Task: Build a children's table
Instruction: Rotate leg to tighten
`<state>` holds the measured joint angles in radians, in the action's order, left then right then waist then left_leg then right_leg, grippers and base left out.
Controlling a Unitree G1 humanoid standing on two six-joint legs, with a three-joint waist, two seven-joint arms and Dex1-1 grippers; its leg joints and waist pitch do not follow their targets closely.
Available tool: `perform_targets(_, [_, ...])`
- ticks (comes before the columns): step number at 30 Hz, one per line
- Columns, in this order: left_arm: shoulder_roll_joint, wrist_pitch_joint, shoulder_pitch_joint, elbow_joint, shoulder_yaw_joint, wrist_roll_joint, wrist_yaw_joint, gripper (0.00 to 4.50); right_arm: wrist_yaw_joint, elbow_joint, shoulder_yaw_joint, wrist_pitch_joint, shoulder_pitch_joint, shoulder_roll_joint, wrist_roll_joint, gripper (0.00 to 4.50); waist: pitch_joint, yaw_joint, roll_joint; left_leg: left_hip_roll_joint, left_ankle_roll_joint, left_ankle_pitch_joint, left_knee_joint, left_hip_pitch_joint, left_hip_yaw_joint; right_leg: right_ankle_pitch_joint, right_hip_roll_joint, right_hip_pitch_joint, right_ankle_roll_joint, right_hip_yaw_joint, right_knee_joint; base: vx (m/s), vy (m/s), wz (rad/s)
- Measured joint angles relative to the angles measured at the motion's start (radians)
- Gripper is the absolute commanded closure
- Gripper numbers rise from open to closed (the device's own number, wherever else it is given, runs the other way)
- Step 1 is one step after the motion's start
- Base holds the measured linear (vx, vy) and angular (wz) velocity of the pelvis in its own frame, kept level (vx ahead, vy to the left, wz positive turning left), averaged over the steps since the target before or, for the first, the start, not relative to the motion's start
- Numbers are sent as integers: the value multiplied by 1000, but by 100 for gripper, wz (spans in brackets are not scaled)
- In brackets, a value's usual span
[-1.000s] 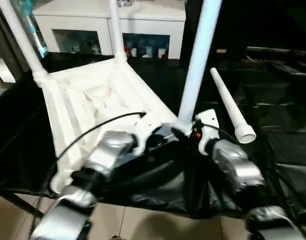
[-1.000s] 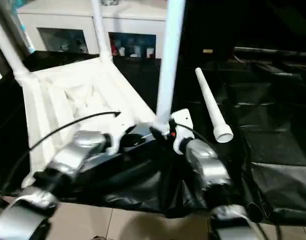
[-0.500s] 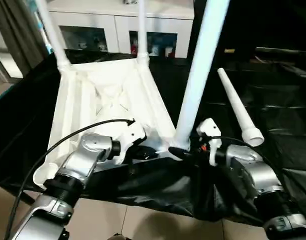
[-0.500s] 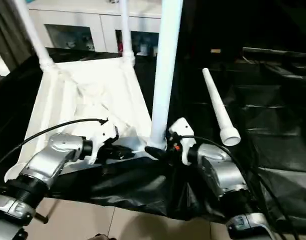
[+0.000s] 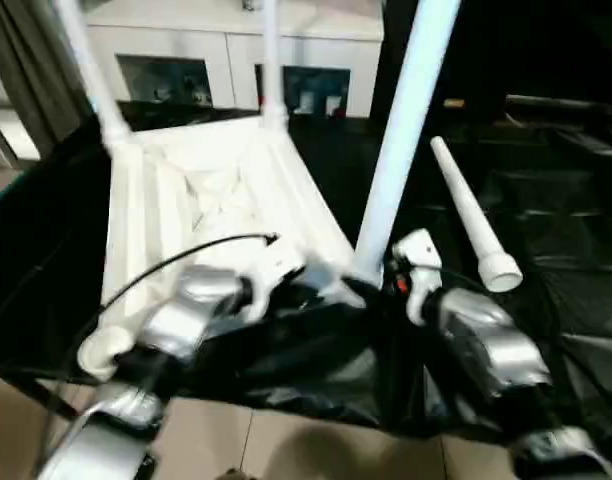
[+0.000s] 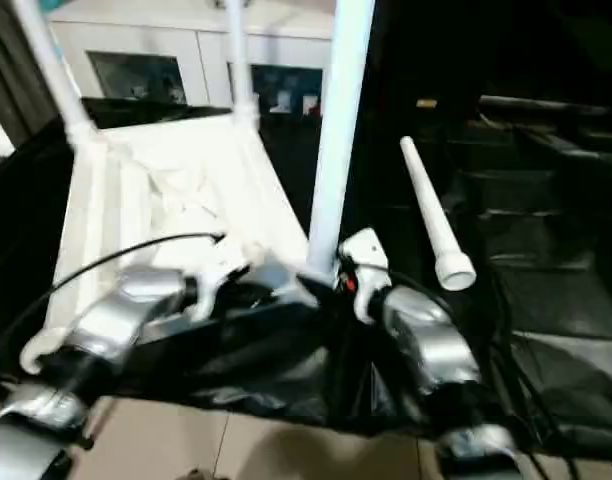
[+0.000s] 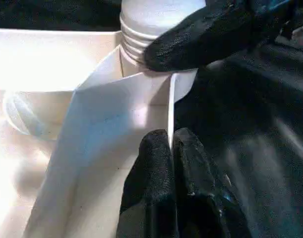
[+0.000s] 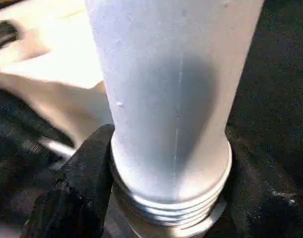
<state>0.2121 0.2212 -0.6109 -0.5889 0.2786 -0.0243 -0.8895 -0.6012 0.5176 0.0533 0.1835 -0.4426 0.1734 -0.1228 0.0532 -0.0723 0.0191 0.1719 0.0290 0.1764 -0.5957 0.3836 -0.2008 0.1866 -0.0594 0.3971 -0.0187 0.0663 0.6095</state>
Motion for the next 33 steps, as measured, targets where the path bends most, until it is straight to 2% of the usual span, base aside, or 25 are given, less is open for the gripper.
perform_targets(5, [-102, 31, -70, -104, -9, -21, 159, 450, 238, 86, -56, -12, -58, -84, 24, 178, -1, 6, -1, -1, 0, 0, 0, -1, 0, 1, 0, -2, 1, 0, -1, 0, 0, 0])
perform_targets(6, [-112, 37, -74, -108, -10, -23, 178, 450, 262, 100, -63, -13, -69, -93, 29, 143, -1, 8, -1, -1, 0, 0, 0, -1, 0, 1, 0, -2, 1, 0, -2, 0, 0, 0])
perform_targets(7, [-117, 39, -76, -110, -11, -24, 186, 450, 269, 107, -68, -16, -73, -96, 29, 143, -1, 8, -2, -1, 0, 0, 0, -1, 0, 1, -1, -3, 1, 0, -2, 0, 0, 0])
perform_targets(9, [-124, 40, -76, -111, -11, -29, 193, 450, 269, 112, -80, -21, -73, -101, 26, 105, -2, 8, -2, -1, 0, 0, 0, -1, 0, 1, -1, -4, 1, 0, -2, 0, 0, 0])
perform_targets(11, [-123, 40, -76, -111, -12, -30, 193, 450, 255, 112, -85, -22, -73, -105, 9, 87, -2, 9, -2, -1, 0, 0, 0, -2, 0, 1, -1, -5, 1, 0, -2, 0, 0, 0])
perform_targets(15, [-118, 35, -75, -111, -12, -30, 187, 450, 195, 107, -85, -31, -63, -86, 9, 87, -2, 10, -2, -1, 0, 0, 0, -1, 0, 1, -1, -4, 1, 0, -2, 0, 0, 0])
perform_targets(18, [-87, 16, -55, -84, -10, -28, 139, 450, 72, 69, -58, -31, -33, -28, 3, 87, -2, 11, -1, 0, 0, 0, 0, -1, 0, 1, -1, -4, 1, 0, -2, 0, 0, 0])
perform_targets(25, [57, -10, 39, 51, -7, 23, -74, 450, -239, -36, 21, 4, 27, 99, -40, 87, -3, 17, 2, 0, 0, 0, 3, 1, 1, -1, 0, 2, -1, 1, -1, 0, 0, 0])
perform_targets(33, [132, -15, 77, 116, 5, 52, -231, 450, -380, -80, 64, 29, 35, 145, -61, 87, -2, 6, 2, 0, 0, 0, 1, 3, 0, -1, 0, 1, -2, 0, -3, 0, 0, 0])
